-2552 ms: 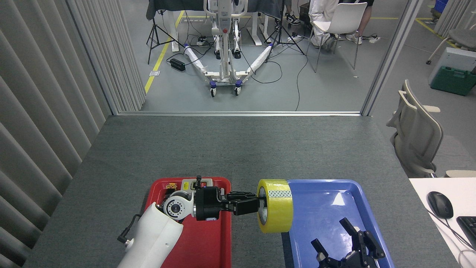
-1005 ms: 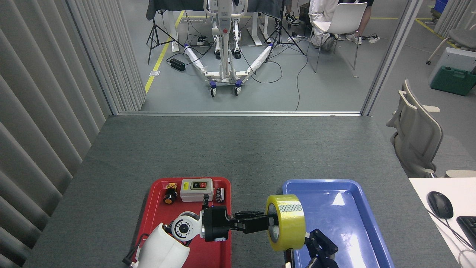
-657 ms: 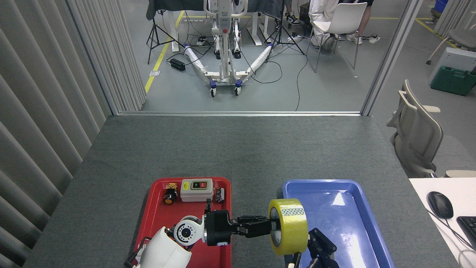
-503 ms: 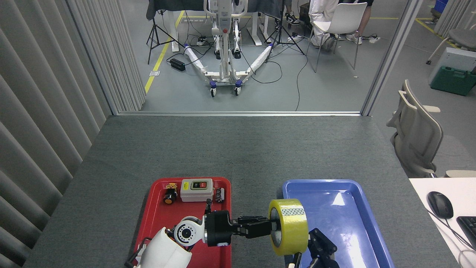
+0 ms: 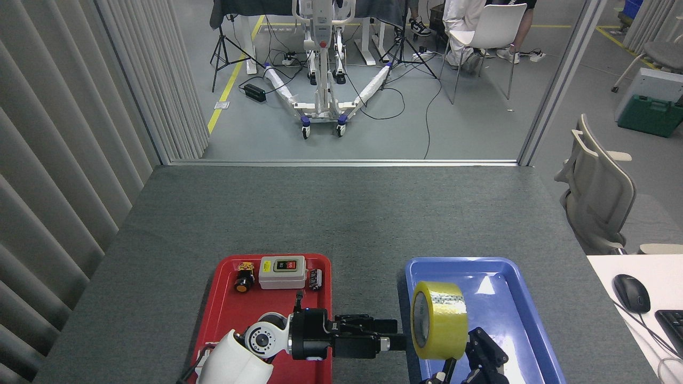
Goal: Place and move tape with both arms
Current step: 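Release the tape and withdraw the left gripper to the red tray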
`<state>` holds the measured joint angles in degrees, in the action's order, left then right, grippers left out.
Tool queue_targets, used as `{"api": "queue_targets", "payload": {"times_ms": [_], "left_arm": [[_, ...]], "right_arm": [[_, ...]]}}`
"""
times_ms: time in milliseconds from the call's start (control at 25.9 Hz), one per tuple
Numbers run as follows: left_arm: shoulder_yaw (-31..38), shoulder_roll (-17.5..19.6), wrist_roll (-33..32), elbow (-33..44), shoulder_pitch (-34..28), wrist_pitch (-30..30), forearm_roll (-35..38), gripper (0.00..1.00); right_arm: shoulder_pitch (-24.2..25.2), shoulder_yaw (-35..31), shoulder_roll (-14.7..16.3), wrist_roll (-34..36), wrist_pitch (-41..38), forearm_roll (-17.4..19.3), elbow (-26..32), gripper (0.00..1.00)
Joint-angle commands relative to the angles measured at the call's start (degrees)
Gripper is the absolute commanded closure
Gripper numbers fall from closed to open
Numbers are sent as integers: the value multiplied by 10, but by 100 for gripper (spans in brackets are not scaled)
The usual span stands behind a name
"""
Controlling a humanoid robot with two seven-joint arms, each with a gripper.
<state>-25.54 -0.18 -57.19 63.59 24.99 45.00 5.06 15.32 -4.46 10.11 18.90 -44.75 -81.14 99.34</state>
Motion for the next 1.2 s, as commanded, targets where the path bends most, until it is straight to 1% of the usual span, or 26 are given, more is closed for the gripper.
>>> {"api": "queue_targets", "payload": {"times_ms": [0,39,116,155,232,271,309,387,425,464,541,580,619,696,735,812,966,1082,1121,1160], "left_arm": [[44,22,5,-4,1,0,-39,1],[67,36,8,-8,-2,0,-37,1],[107,64,23,-22,-2,0,-21,1],[127,76,39,-22,-2,0,-3,1],[179,99,90,-16,-9,0,55,1],[213,116,123,-8,-28,0,92,1],[247,131,158,14,-61,0,127,1],[299,151,230,80,-130,0,183,2],[317,157,266,119,-159,0,213,5],[323,157,304,156,-185,-33,242,5],[320,146,381,212,-222,-148,300,3],[304,135,409,227,-230,-202,338,2],[271,128,437,237,-232,-248,380,2],[218,129,482,252,-235,-322,448,2],[204,129,506,260,-238,-352,465,2],[184,130,545,272,-254,-386,477,2],[133,137,596,271,-270,-438,493,2],[84,144,632,276,-285,-526,543,2],[72,144,645,276,-288,-552,558,2],[60,145,654,276,-289,-578,568,2]], "right_arm": [[4,-11,-1,-88,-3,-2,3,100],[-1,-6,-1,-138,-3,-2,5,100],[-16,9,-3,-216,116,-2,9,100],[-35,30,-1,-248,170,-2,10,100],[-60,65,-3,-310,263,-1,12,100],[-69,77,-3,-343,315,-1,12,100],[-79,84,-4,-371,367,-1,14,100],[-104,107,-4,-411,453,-2,16,100],[-113,119,-4,-424,487,-2,16,100],[-119,126,-3,-431,514,-2,16,100],[-134,132,-3,-459,556,-1,12,100],[-143,135,-3,-490,583,-1,9,100],[-152,146,-3,-519,615,-1,5,100],[-180,182,-3,-551,683,0,-5,100],[-192,195,-3,-558,711,0,-12,100],[-206,205,-2,-564,747,1,-27,100],[-212,211,6,-565,759,0,-51,100],[-217,219,7,-570,772,0,-75,100],[-220,220,6,-582,780,0,-79,100],[-223,224,5,-608,790,0,-82,100]]}}
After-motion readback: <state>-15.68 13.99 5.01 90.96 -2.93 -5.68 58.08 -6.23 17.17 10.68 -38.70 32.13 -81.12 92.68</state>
